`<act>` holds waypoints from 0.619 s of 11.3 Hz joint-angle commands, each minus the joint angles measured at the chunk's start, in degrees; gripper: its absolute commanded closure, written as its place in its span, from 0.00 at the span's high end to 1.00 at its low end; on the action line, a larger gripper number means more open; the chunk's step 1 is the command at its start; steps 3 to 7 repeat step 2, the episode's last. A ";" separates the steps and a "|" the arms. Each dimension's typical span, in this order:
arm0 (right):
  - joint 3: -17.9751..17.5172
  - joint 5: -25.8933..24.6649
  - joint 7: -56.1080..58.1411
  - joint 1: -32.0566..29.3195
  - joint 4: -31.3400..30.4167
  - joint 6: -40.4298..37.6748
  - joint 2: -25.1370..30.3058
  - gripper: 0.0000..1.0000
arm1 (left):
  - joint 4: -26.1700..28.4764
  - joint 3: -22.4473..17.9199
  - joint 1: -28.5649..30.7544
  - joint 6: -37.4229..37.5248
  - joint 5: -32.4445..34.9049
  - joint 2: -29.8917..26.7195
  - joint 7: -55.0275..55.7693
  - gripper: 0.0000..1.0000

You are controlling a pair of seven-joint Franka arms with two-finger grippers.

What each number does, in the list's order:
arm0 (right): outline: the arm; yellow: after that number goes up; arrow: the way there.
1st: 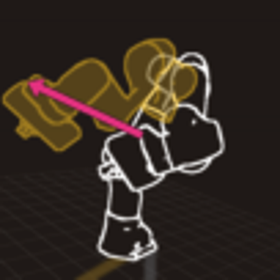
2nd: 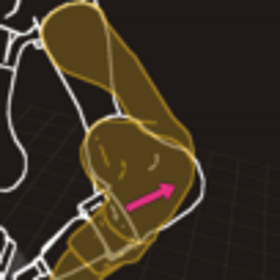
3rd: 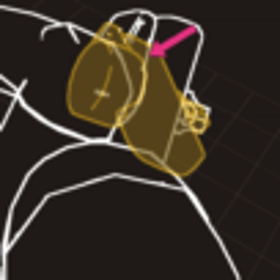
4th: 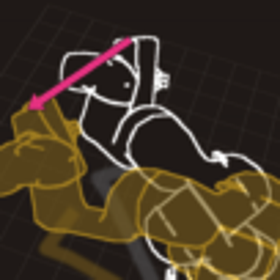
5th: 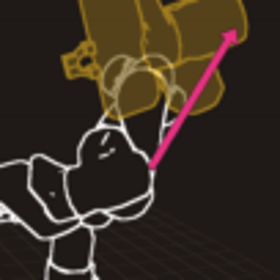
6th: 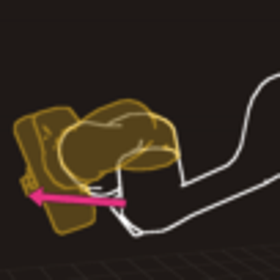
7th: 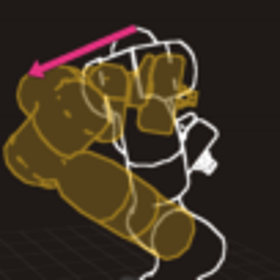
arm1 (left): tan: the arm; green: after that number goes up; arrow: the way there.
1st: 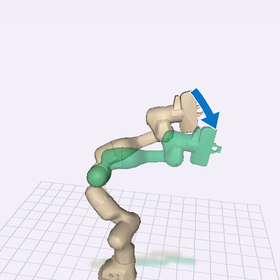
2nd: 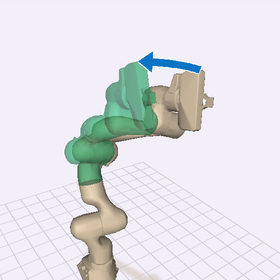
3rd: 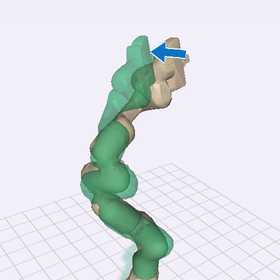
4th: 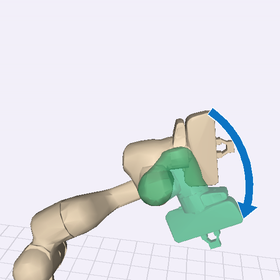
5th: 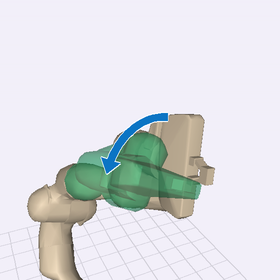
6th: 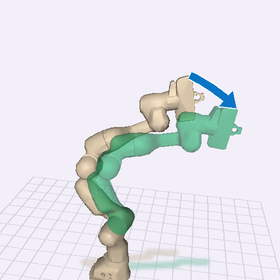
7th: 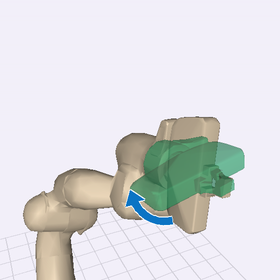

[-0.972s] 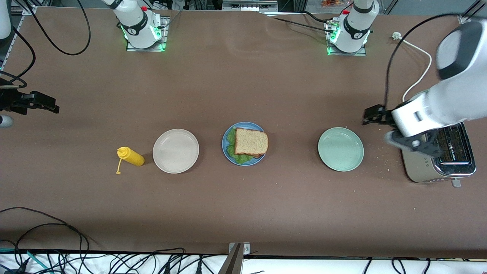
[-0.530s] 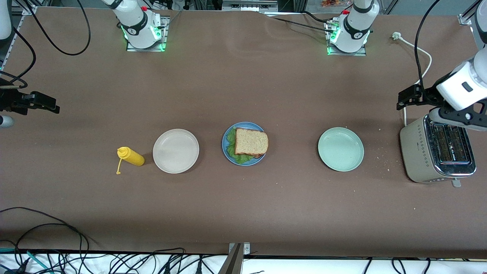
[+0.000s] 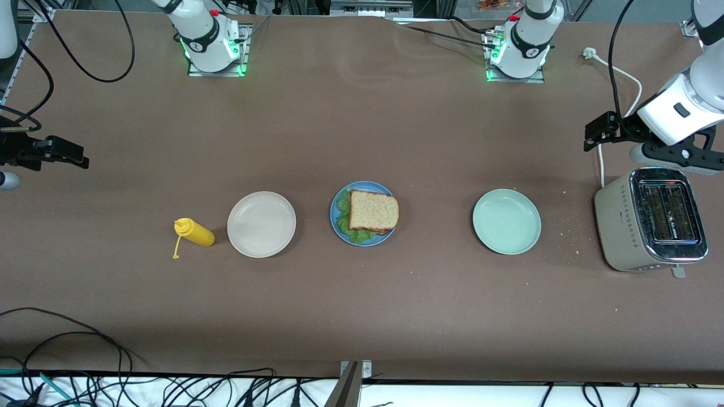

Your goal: Make sandwich in blue plate with both arms

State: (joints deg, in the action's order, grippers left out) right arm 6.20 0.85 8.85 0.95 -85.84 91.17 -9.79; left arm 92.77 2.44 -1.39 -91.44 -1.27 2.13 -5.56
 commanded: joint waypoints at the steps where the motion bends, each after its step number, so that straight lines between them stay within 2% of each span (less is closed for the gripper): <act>1: -0.22 0.56 0.65 -0.33 0.85 -0.56 -0.14 1.00 | 0.21 0.73 0.95 -0.15 1.44 -0.11 0.72 1.00; 7: -0.22 0.56 0.73 -0.33 0.85 -0.56 -0.14 1.00 | 0.13 0.90 0.77 -0.15 1.44 -0.02 0.81 1.00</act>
